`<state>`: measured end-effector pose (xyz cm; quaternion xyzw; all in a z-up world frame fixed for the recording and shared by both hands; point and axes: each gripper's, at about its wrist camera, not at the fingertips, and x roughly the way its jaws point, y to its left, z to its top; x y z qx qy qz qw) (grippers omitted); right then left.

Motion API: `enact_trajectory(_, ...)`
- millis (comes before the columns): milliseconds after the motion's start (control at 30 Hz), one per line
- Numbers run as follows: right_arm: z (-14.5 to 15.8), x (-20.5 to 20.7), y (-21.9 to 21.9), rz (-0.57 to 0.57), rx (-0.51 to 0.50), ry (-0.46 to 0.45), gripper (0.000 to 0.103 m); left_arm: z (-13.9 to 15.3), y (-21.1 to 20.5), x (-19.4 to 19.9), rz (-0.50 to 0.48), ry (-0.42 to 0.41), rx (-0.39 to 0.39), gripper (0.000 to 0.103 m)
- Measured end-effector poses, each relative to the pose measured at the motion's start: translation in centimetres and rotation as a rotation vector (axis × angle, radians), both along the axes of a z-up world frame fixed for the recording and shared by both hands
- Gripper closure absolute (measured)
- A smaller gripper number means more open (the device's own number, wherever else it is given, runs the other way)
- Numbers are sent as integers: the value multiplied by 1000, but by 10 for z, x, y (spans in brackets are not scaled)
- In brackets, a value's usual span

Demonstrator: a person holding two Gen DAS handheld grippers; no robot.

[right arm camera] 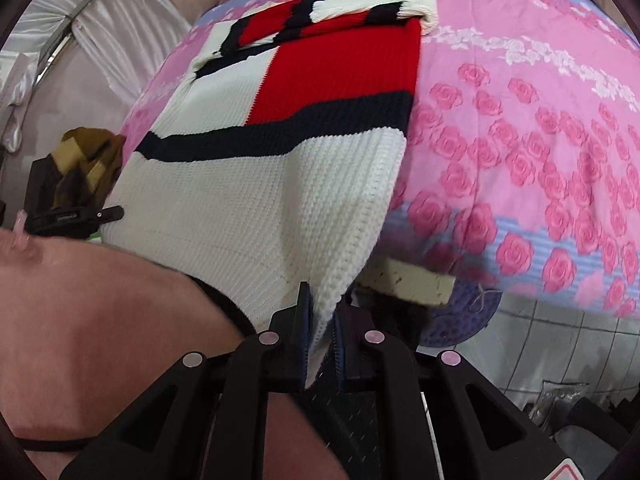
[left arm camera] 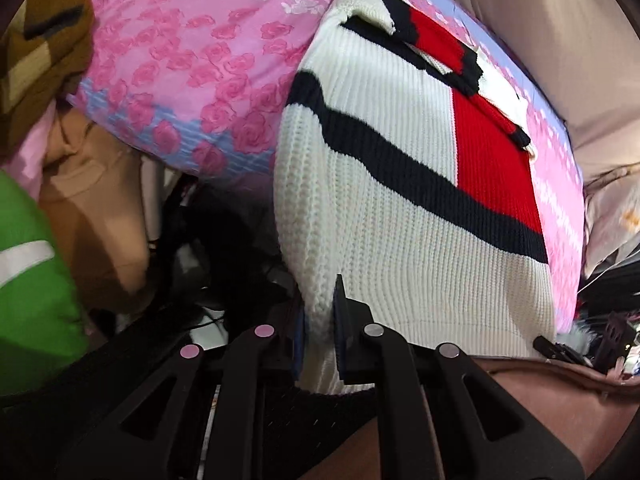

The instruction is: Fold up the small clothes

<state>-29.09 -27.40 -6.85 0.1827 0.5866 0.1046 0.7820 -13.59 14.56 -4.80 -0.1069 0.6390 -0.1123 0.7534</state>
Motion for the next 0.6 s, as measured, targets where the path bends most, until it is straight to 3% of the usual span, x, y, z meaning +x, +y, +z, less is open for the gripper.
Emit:
enact_trajectory(100,18,23,-13,-45,18,-57,94,28,-1,25,46,-70,-33,92)
enact_trajectory(233,57,96,-55,-217,21,-263,94,73,-27,113,86,-278,-122,92)
enact_trajectory(300,65,140,-81,-314,58,-338,94,84,-41,159,102,-330,-175,92)
enact_trajectory(333,66,159,-88,-337,53,-363,94,89,-51,183,97,-363,-166,92)
enact_trajectory(400,65,201,-97,-358,25,-389,94,89,-70,221,83,-406,-137,92)
enact_trajectory(600,36,304,-116,-438,-30,-352,94,59,-118,333,98,-394,-74,91)
